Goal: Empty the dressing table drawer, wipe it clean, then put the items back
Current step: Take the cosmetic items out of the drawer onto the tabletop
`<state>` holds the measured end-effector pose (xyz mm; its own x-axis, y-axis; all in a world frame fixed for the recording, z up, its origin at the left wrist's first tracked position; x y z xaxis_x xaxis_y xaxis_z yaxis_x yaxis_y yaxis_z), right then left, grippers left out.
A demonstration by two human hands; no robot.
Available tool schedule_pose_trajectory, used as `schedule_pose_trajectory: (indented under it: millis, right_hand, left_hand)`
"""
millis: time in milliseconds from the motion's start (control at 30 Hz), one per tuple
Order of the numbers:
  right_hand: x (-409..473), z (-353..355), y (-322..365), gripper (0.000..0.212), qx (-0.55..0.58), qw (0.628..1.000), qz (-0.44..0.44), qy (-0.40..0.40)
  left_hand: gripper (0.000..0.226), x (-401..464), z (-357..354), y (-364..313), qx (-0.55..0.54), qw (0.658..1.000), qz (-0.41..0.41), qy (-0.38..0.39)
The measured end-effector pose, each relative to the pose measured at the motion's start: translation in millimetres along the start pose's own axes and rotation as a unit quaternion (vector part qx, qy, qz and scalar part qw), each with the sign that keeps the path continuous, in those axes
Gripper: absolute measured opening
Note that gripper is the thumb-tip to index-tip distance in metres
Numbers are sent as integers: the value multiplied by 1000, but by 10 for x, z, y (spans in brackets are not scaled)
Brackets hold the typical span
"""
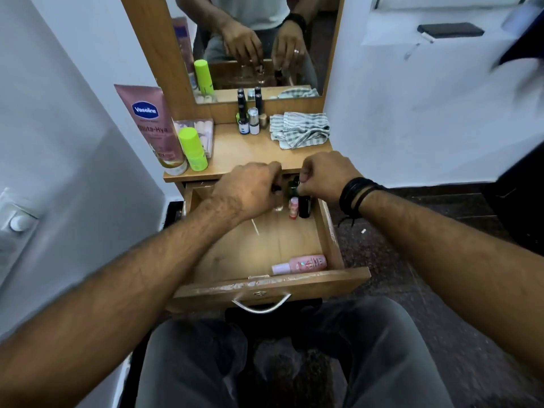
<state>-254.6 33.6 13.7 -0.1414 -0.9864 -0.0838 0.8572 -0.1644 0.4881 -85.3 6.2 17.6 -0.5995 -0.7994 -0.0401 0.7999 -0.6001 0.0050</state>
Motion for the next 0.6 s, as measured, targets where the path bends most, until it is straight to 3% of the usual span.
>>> schedule_pose_trajectory:
  millis: [233,600]
  right_hand:
    - [469,326,482,9,77,989,55,-115]
    - [1264,98,560,9,91,978,47,-181]
  left_hand:
    - [25,482,459,535,-21,989,83,-124]
    - [25,1041,285,843,-30,983,132,-122]
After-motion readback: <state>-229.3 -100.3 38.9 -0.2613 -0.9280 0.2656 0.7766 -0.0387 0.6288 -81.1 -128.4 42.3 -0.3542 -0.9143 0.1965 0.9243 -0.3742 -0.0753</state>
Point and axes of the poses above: each hand's wrist, its own x-axis towards the middle knuckle, its own z-axis out of the back of the hand, y = z × x, the point moved 2 cm from there along x, towards the middle knuckle, and after that the axes turned 9 degrees about x, right-handed, at the moved point
